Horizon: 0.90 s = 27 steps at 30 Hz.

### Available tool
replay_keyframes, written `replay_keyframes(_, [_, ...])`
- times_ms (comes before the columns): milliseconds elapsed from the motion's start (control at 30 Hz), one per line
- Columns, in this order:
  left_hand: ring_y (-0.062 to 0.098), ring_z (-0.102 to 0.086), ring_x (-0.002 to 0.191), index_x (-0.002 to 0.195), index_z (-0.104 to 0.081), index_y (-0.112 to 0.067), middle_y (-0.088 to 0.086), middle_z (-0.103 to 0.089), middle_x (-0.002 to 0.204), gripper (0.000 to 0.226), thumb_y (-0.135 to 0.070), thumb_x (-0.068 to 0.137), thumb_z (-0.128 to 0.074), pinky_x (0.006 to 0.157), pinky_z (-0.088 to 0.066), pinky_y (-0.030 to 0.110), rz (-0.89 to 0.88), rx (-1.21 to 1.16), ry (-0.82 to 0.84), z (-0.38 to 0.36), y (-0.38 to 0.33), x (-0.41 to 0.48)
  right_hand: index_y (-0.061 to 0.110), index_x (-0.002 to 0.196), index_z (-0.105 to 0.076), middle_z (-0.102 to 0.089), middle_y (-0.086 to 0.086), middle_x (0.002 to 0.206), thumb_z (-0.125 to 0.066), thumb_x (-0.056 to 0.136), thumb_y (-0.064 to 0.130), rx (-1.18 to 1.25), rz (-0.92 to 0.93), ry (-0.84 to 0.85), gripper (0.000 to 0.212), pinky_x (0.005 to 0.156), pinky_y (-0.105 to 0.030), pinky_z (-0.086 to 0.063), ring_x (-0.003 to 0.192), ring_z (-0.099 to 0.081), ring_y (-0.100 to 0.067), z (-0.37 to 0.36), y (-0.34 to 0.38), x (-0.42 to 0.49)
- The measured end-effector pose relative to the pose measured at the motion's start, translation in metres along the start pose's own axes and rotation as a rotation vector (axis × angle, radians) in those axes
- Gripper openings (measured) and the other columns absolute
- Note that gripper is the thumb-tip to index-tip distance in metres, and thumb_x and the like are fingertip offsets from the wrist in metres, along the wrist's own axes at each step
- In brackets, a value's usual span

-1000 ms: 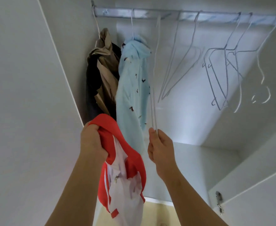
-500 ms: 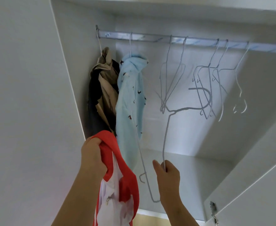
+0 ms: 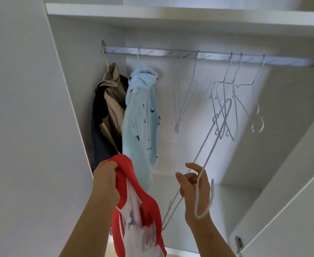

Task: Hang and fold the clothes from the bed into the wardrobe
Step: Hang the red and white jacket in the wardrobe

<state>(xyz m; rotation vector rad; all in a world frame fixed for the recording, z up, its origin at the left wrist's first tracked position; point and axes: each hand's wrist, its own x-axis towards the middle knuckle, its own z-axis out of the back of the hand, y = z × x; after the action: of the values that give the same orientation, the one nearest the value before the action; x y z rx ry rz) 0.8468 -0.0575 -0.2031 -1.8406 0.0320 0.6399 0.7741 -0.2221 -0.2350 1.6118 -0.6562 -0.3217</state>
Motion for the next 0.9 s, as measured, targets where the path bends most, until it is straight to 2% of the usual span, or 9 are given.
replay_keyframes(33, [0.028,-0.055,0.077,0.089,-0.059,-0.013,0.011,-0.059,0.08,0.009,-0.01,0.087,-0.05,0.072,-0.046,0.036,0.005,0.004,-0.004,0.0,0.001,-0.001,0.012,0.089,-0.057,-0.045,0.0,0.053,-0.064,0.086,0.013,-0.047,-0.005,-0.049,0.007,0.047,-0.019,-0.039,0.045,-0.041,-0.007,0.001,0.001,0.003])
replay_keyframes(100, [0.028,-0.056,0.077,0.094,-0.059,-0.013,0.012,-0.06,0.084,0.011,-0.009,0.088,-0.051,0.074,-0.045,0.037,-0.003,0.0,-0.005,0.0,0.001,-0.003,0.018,0.079,-0.056,-0.051,0.004,0.059,-0.05,0.092,0.039,-0.188,-0.073,-0.149,0.025,0.05,-0.02,-0.038,0.051,-0.047,-0.008,0.006,-0.003,0.007])
replay_keyframes(167, [0.025,-0.056,0.072,0.087,-0.058,-0.014,0.011,-0.06,0.081,0.013,-0.006,0.089,-0.048,0.066,-0.046,0.032,-0.03,-0.023,-0.001,0.0,0.001,-0.006,0.021,0.075,-0.057,-0.05,0.005,0.058,-0.035,0.09,0.052,-0.275,-0.112,-0.155,0.041,0.052,-0.023,-0.036,0.053,-0.048,-0.012,0.013,-0.011,0.006])
replay_keyframes(267, [0.021,-0.055,0.067,0.081,-0.054,-0.015,0.009,-0.058,0.074,0.022,0.001,0.089,-0.042,0.056,-0.043,0.029,-0.068,-0.036,0.004,-0.002,-0.001,-0.01,0.016,0.072,-0.061,-0.042,0.007,0.048,-0.035,0.095,0.045,-0.354,-0.064,-0.131,0.044,0.051,-0.024,-0.034,0.047,-0.044,-0.012,0.022,-0.019,0.001])
replay_keyframes(367, [0.023,-0.055,0.071,0.095,-0.055,-0.011,0.01,-0.058,0.079,0.022,0.004,0.086,-0.043,0.061,-0.045,0.031,-0.103,0.118,0.039,-0.004,-0.003,-0.008,0.014,0.061,-0.057,-0.042,0.009,0.042,-0.042,0.096,0.034,-0.355,-0.01,-0.146,0.042,0.049,-0.024,-0.035,0.044,-0.043,-0.01,0.026,-0.016,0.002])
replay_keyframes(500, [0.025,-0.053,0.073,0.099,-0.053,-0.011,0.011,-0.057,0.082,0.029,0.007,0.076,-0.049,0.058,-0.043,0.03,-0.186,0.434,0.017,-0.007,-0.004,0.0,0.017,0.047,-0.041,-0.032,0.008,0.032,-0.048,0.096,0.026,-0.189,-0.036,-0.169,0.05,0.037,-0.011,-0.028,0.032,-0.034,-0.005,0.037,-0.01,0.003])
replay_keyframes(633, [0.028,-0.051,0.072,0.09,-0.055,-0.004,0.012,-0.053,0.075,0.017,0.005,0.076,-0.05,0.07,-0.045,0.035,-0.171,0.599,0.004,-0.02,-0.011,0.01,0.022,0.038,-0.025,-0.018,0.01,0.039,-0.052,0.094,0.026,-0.013,-0.153,-0.111,0.062,0.04,-0.018,-0.021,0.035,-0.016,-0.005,0.043,-0.009,0.002])
replay_keyframes(767, [0.032,-0.052,0.077,0.097,-0.056,0.003,0.019,-0.055,0.089,0.018,0.002,0.08,-0.052,0.075,-0.043,0.035,0.032,0.547,-0.001,-0.019,-0.03,0.027,0.024,0.038,-0.024,-0.02,0.009,0.04,-0.053,0.094,0.02,0.02,-0.201,0.057,0.063,0.048,-0.021,-0.022,0.038,-0.016,-0.006,0.044,-0.01,0.003])
replay_keyframes(900, [0.029,-0.048,0.061,0.077,-0.055,-0.001,0.016,-0.052,0.073,0.012,-0.004,0.087,-0.048,0.069,-0.043,0.034,0.004,0.443,0.013,-0.013,-0.044,0.037,0.022,0.037,-0.026,-0.021,0.007,0.04,-0.055,0.092,0.021,-0.082,-0.242,0.252,0.063,0.042,-0.018,-0.02,0.036,-0.018,-0.007,0.04,-0.01,0.005])
